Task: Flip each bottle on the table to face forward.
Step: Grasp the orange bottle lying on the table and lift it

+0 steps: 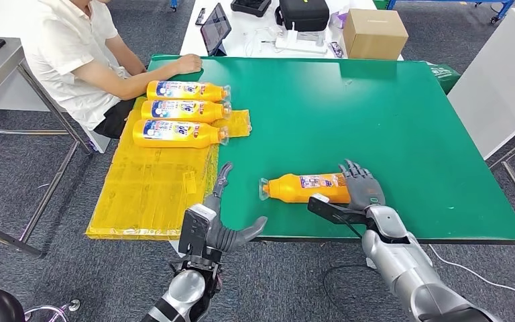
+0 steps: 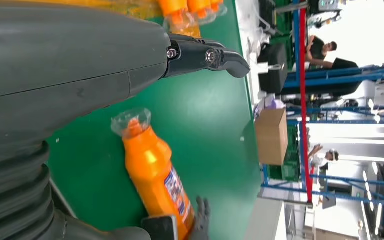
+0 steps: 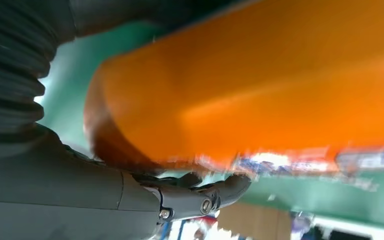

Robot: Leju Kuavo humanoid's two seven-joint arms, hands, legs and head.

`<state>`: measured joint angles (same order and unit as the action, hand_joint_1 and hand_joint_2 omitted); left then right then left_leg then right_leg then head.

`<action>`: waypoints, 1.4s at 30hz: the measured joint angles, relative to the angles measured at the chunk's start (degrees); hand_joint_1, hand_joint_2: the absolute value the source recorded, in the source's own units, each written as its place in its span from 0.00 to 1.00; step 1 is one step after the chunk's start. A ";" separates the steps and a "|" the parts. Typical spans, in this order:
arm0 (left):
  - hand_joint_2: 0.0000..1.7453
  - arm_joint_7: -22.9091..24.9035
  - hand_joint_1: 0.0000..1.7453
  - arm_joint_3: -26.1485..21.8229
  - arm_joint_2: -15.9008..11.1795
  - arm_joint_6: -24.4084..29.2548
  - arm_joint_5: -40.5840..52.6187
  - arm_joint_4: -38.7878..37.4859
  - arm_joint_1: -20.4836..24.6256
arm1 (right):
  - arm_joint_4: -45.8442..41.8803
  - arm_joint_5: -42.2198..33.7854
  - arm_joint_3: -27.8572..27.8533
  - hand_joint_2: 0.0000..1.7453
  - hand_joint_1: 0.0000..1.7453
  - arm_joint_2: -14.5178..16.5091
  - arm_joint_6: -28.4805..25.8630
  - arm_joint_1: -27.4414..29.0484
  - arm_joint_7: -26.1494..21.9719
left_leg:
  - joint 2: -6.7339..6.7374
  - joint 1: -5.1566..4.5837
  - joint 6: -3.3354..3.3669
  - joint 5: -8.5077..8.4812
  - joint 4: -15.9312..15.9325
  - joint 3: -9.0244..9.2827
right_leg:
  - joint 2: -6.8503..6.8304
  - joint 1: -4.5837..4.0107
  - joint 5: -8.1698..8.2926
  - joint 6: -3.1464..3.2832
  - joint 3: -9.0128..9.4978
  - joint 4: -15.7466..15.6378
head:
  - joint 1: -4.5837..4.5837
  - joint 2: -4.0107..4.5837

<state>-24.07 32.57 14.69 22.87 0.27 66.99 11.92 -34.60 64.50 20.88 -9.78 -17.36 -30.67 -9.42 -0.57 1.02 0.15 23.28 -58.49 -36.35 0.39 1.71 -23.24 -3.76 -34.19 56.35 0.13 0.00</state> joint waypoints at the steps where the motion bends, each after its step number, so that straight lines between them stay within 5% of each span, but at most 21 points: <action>1: 1.00 0.19 0.00 0.03 0.00 -0.41 -0.25 0.09 0.02 | 0.00 -0.43 0.01 1.00 1.00 -0.18 0.58 -0.12 -0.54 | 0.00 0.00 0.00 -0.01 0.00 0.00 | 0.00 0.00 0.01 0.00 0.00 0.00 | 0.00 0.00; 15: 1.00 0.64 0.00 0.75 0.00 -1.84 -1.20 0.93 0.33 | -0.21 -5.27 0.21 1.00 1.00 -1.47 1.78 -0.85 -4.83 | -0.08 -0.01 0.01 0.00 0.00 -0.14 | -0.02 0.01 -0.01 -0.04 -0.09 0.01 | 0.01 0.00; 25: 1.00 -0.66 0.00 0.73 0.00 -1.37 -2.82 1.27 0.54 | -0.81 -8.73 0.43 1.00 1.00 -2.43 -2.48 0.73 -8.72 | -0.08 -0.01 0.01 0.00 0.00 -0.19 | -0.02 0.01 -0.01 -0.03 -0.10 0.02 | 0.00 0.00; 33: 1.00 -3.28 0.00 -0.38 -0.01 -1.86 -19.81 3.96 -2.00 | -6.57 -17.89 -1.40 1.00 1.00 -1.59 -8.22 5.39 -11.31 | -0.11 0.00 0.00 0.01 0.00 -0.31 | -0.03 0.00 -0.04 -0.04 -0.21 0.03 | -0.01 0.00; 42: 1.00 -1.34 0.00 -0.33 -2.65 -3.20 -28.14 9.65 -8.47 | -16.22 -23.46 -5.43 1.00 0.99 3.10 -15.25 14.15 -12.78 | -0.16 0.02 -0.03 0.05 0.02 -0.56 | -0.03 -0.01 -0.10 -0.03 -0.46 0.03 | -0.01 0.00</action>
<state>-25.41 32.24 12.04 19.67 -27.86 76.64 3.45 -50.82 41.04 15.45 -6.68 -32.61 -16.52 -22.20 -0.73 1.04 0.12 23.33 -58.47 -36.90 0.36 1.70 -23.34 -3.79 -34.66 56.38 0.11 0.00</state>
